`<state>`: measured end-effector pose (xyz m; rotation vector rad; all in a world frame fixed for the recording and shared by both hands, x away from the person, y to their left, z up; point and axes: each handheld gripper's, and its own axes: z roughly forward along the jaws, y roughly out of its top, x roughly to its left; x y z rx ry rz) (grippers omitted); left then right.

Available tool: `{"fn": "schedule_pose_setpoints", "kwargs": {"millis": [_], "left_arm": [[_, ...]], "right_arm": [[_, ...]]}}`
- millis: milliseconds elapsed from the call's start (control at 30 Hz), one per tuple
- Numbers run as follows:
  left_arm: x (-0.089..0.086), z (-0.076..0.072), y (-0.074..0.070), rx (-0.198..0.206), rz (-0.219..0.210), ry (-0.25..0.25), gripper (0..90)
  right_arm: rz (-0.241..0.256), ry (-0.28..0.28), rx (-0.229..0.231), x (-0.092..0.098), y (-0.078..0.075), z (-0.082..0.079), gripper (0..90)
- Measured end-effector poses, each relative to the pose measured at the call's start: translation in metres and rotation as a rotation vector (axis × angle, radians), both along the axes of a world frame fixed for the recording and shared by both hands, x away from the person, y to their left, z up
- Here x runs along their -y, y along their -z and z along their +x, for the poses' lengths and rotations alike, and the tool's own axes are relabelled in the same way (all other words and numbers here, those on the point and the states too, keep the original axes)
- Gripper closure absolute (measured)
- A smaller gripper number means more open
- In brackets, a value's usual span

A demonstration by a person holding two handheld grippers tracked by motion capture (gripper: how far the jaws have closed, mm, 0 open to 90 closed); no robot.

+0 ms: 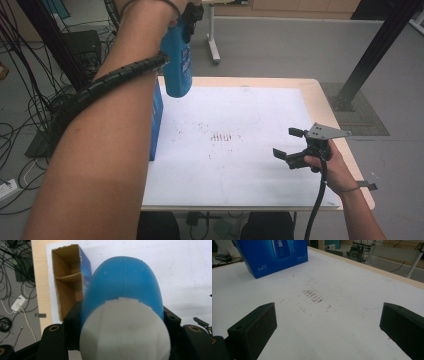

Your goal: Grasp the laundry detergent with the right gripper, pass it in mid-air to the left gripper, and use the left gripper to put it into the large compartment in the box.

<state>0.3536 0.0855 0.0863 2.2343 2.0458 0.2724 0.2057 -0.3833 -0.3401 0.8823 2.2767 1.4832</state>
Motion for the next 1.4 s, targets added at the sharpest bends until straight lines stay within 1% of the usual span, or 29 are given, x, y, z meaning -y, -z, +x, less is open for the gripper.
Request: {"fn": "schedule_pose_setpoints", "kwargs": {"millis": [33, 233, 300, 367, 467, 533, 567, 633, 700, 733, 833, 867, 1033, 1167, 1233, 1400], "left_arm": [[-0.003, 0.000, -0.001, 0.005, 0.001, -0.006, 37.5], [-0.029, 0.001, -0.007, 0.005, -0.008, -0.049, 37.5], [-0.036, 0.000, -0.009, 0.013, -0.004, -0.063, 37.5], [-0.045, -0.001, -0.011, 0.015, -0.006, -0.079, 37.5], [-0.058, -0.002, -0.012, 0.029, -0.009, -0.098, 37.5], [-0.068, 0.000, -0.012, 0.020, -0.014, -0.108, 37.6], [-0.071, 0.000, -0.012, 0.020, -0.013, -0.112, 37.6], [-0.076, -0.003, -0.013, 0.035, -0.006, -0.121, 37.6], [-0.083, -0.001, -0.014, 0.025, -0.003, -0.127, 37.6], [-0.088, -0.002, -0.014, 0.032, 0.000, -0.136, 37.6], [-0.094, -0.002, -0.014, 0.030, 0.011, -0.148, 37.6], [-0.098, -0.002, -0.013, 0.036, 0.014, -0.152, 37.6], [-0.117, -0.002, -0.009, 0.032, 0.011, -0.187, 37.6], [-0.127, -0.003, -0.006, 0.038, 0.009, -0.198, 37.6], [-0.131, -0.002, -0.003, 0.036, 0.005, -0.206, 37.5], [-0.138, 0.001, 0.006, 0.029, 0.003, -0.208, 37.5]], "right_arm": [[0.000, 0.003, -0.001, 0.000, 0.000, 0.000, 1.2], [0.002, 0.002, 0.000, 0.000, 0.000, 0.001, 1.2], [0.003, 0.005, -0.002, 0.000, 0.001, 0.001, 1.1], [0.005, 0.006, -0.003, -0.001, 0.001, 0.001, 1.1], [0.006, 0.004, -0.003, -0.001, 0.002, 0.002, 1.2], [0.008, 0.005, -0.003, -0.001, 0.002, 0.002, 1.2], [0.006, 0.005, -0.005, -0.001, 0.002, 0.002, 1.2], [0.004, 0.007, -0.006, -0.001, 0.002, 0.003, 1.2], [0.006, 0.009, -0.008, -0.001, 0.003, 0.003, 1.1], [0.005, 0.008, -0.007, -0.001, 0.003, 0.003, 1.1], [0.006, 0.010, -0.008, -0.001, 0.003, 0.003, 1.2], [0.005, 0.010, -0.008, -0.001, 0.003, 0.003, 1.2], [0.003, 0.013, -0.010, 0.000, 0.003, 0.003, 1.1], [0.001, 0.012, -0.010, -0.001, 0.003, 0.003, 1.2], [0.002, 0.013, -0.010, -0.001, 0.002, 0.003, 1.2], [-0.002, 0.013, -0.014, -0.003, 0.003, 0.004, 1.2]]}}
